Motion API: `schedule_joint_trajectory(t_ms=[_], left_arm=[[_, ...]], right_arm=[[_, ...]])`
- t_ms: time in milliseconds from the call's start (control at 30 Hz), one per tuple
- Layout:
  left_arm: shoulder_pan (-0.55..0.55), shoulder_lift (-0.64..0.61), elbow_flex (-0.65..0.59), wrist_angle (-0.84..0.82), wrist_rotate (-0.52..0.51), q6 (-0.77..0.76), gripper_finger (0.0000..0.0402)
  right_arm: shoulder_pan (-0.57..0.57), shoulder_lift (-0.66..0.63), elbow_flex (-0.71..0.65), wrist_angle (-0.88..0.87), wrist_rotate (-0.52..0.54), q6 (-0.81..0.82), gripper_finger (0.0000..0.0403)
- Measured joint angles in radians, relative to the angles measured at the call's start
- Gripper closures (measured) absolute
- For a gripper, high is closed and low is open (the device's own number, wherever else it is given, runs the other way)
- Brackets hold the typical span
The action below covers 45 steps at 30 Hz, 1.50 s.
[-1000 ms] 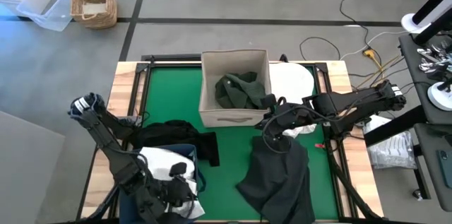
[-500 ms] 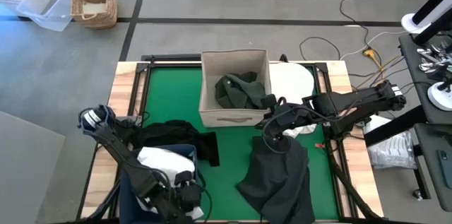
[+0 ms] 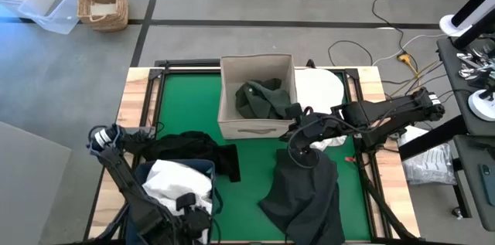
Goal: Sort clothes
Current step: Put the white cloth into the blue laundry bin
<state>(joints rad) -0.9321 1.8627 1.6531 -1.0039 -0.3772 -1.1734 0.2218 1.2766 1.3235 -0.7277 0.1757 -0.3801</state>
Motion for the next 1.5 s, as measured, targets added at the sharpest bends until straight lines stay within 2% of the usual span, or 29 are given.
schedule_joint_trajectory(t_ms=[167,500,867,1100,1300,1500], left_arm=[[-0.005,0.029,-0.001,-0.025,0.002,-0.076,0.0401],[-0.012,0.133,-0.002,-0.309,-0.01,-0.299,0.0401],[-0.002,0.134,-0.002,-0.416,-0.119,-0.446,0.0398],[-0.002,0.116,-0.002,-0.426,-0.165,-0.454,0.0338],[-0.002,0.115,-0.002,-0.435,-0.2,-0.371,0.0278],[-0.001,0.115,-0.002,-0.436,-0.217,-0.327,0.0251]], right_arm=[[0.0,0.0,-0.001,0.0,0.0,0.0,0.039],[0.0,0.0,-0.022,0.004,0.0,0.002,0.039],[-0.002,0.0,-0.024,0.042,0.0,0.021,0.039],[-0.016,0.0,-0.024,0.125,0.0,0.032,0.039],[-0.037,0.021,-0.024,0.143,0.0,0.079,0.039],[-0.051,0.047,-0.024,0.141,0.0,0.162,0.039]])
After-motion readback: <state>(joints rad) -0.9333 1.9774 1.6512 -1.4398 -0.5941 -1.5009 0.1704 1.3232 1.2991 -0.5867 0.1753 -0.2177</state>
